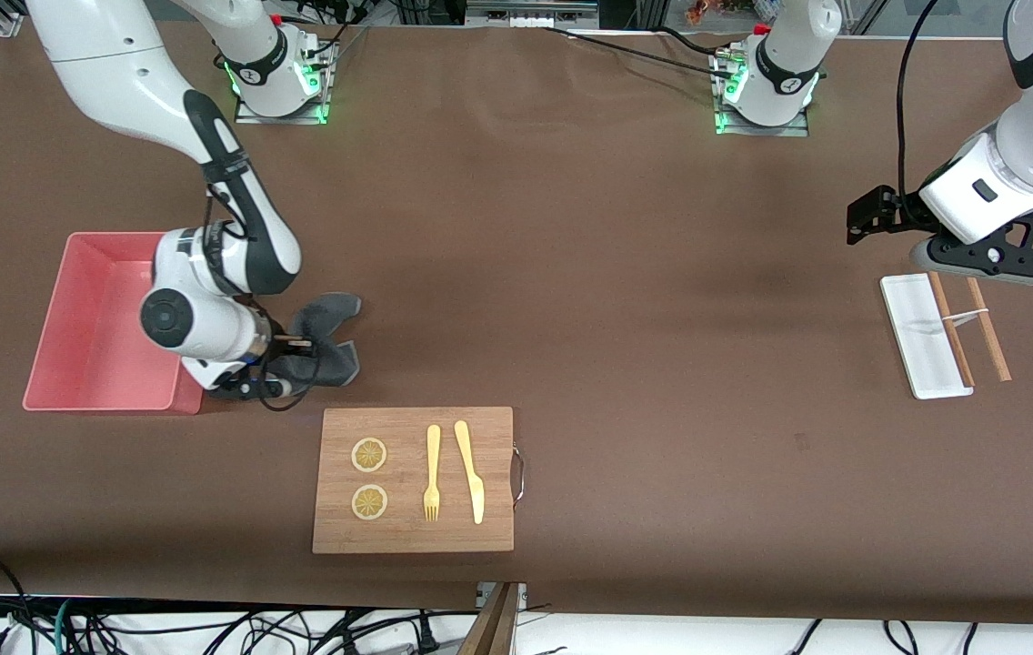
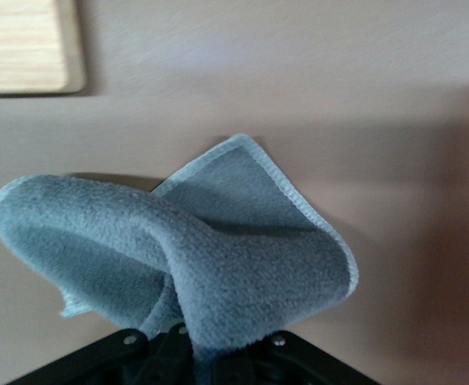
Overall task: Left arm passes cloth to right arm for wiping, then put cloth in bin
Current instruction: 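Move the cloth with the right gripper over the pink bin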
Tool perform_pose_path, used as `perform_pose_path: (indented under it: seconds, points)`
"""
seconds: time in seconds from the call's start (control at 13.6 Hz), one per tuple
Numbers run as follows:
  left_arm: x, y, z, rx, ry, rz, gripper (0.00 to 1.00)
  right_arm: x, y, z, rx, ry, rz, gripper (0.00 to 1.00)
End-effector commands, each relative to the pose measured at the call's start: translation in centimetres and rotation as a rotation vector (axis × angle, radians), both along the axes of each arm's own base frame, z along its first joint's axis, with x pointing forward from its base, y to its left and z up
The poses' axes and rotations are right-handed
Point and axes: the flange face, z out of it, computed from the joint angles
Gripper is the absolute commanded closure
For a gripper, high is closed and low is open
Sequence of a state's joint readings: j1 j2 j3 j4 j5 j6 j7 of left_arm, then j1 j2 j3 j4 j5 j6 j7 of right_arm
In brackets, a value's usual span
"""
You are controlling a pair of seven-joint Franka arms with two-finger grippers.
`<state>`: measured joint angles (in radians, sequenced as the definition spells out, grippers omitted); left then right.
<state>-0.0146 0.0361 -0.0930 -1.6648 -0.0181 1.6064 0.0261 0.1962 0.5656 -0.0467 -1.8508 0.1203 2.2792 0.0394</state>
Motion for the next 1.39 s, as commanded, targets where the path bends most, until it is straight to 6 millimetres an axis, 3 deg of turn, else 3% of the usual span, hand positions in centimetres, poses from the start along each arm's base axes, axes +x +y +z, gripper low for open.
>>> perform_pose_path:
  seconds: [0.0,0.15,0.37,0.66,0.73,0.95,1.32]
  points:
    - [0.3,-0.3,0.6,0.014,0.004,0.001,0.00,-0.9,-1.1,3.6,0.019,-0.021,0.031,1.00]
    - [0.3,-0.3,0.6,0.014,0.004,0.001,0.00,-1.3,-1.4,7.2,0.020,0.009,0.031,1.00]
    - [0.3,-0.5,0.6,0.014,0.004,-0.002,0.00,-2.5,-3.5,13.9,-0.017,0.037,0.047,1.00]
    - [0.3,-0.4,0.6,0.015,0.004,0.000,0.00,-3.8,-7.4,21.5,-0.115,0.048,0.079,1.00]
    - [0.3,-0.4,0.6,0.015,0.004,-0.002,0.00,-4.1,-9.2,22.9,-0.128,0.040,0.077,1.00]
    - [0.3,-0.4,0.6,0.015,0.004,-0.002,0.00,-4.8,-13.8,25.1,-0.132,0.014,0.043,1.00]
    - [1.6,-0.5,1.3,0.014,0.021,-0.002,0.00,-4.9,-19.0,24.8,-0.130,-0.001,0.069,1.00]
